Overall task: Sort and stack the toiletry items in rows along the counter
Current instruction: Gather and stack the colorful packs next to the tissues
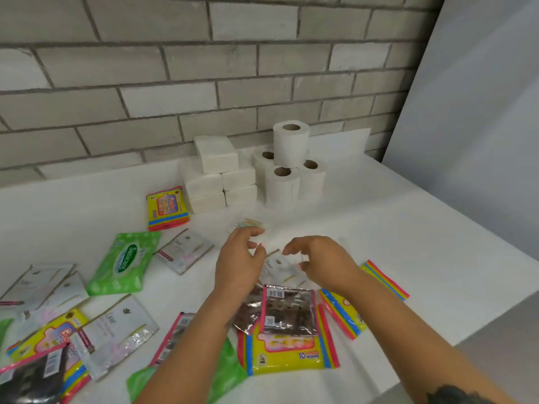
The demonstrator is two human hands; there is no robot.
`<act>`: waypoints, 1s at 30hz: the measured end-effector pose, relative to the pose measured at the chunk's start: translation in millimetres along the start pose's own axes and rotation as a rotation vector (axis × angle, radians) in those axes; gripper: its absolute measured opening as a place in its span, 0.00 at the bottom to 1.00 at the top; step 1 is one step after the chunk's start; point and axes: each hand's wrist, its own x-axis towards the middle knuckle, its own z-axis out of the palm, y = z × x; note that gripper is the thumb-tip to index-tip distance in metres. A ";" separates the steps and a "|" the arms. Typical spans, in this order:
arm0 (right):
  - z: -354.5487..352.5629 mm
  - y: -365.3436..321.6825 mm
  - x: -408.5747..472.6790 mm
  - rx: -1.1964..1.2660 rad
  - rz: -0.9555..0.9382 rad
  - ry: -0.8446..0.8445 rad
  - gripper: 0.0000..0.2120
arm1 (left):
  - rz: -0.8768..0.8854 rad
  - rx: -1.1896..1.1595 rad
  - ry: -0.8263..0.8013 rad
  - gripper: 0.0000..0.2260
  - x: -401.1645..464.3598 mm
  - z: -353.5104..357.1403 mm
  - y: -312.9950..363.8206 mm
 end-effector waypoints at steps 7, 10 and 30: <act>-21.8 54.7 -24.8 -0.305 0.052 -0.324 0.26 | -0.051 -0.019 -0.027 0.13 -26.6 36.0 24.3; -16.8 66.8 -25.7 -0.351 0.045 -0.383 0.23 | -0.067 -0.008 -0.024 0.14 -34.6 42.9 29.0; -56.8 41.8 8.2 0.023 -0.037 -0.313 0.13 | -0.138 -0.162 0.023 0.14 -37.9 31.4 26.8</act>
